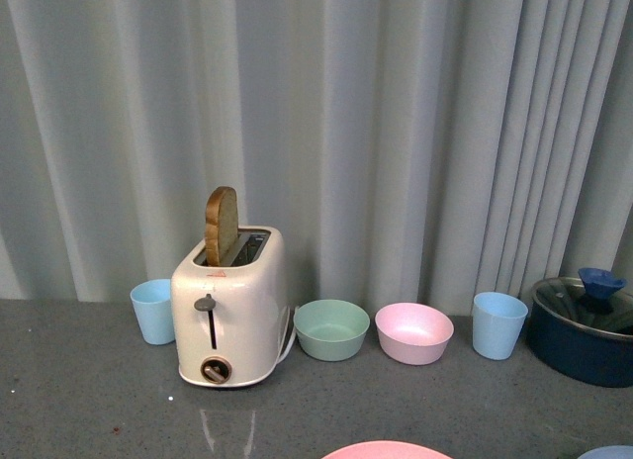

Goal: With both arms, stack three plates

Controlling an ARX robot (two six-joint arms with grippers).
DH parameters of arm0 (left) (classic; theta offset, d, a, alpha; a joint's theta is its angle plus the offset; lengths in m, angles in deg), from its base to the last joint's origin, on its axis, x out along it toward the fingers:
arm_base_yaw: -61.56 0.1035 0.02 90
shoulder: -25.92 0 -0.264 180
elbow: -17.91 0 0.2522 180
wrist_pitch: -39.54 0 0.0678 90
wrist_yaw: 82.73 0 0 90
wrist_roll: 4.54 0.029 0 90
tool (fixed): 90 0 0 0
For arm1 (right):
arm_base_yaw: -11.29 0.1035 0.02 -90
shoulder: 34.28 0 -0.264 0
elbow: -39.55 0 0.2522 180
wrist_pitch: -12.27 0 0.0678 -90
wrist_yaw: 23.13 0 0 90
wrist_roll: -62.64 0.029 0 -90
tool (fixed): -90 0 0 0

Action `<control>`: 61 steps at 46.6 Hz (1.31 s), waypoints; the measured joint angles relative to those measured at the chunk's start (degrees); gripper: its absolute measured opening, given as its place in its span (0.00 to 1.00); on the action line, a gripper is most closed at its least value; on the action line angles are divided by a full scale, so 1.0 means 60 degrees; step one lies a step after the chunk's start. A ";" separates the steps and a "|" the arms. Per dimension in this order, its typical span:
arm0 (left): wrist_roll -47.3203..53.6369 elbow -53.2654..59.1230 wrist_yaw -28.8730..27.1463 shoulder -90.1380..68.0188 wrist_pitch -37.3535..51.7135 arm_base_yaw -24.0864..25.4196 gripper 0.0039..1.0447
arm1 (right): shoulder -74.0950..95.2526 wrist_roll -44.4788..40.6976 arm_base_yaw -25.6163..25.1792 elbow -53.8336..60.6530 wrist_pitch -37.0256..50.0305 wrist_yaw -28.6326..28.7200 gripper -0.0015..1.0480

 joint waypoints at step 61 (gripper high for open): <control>-0.0004 0.0000 0.0000 0.0000 0.0000 0.0000 0.94 | 0.0914 -0.0280 -0.0933 -0.0055 0.0171 0.0160 0.03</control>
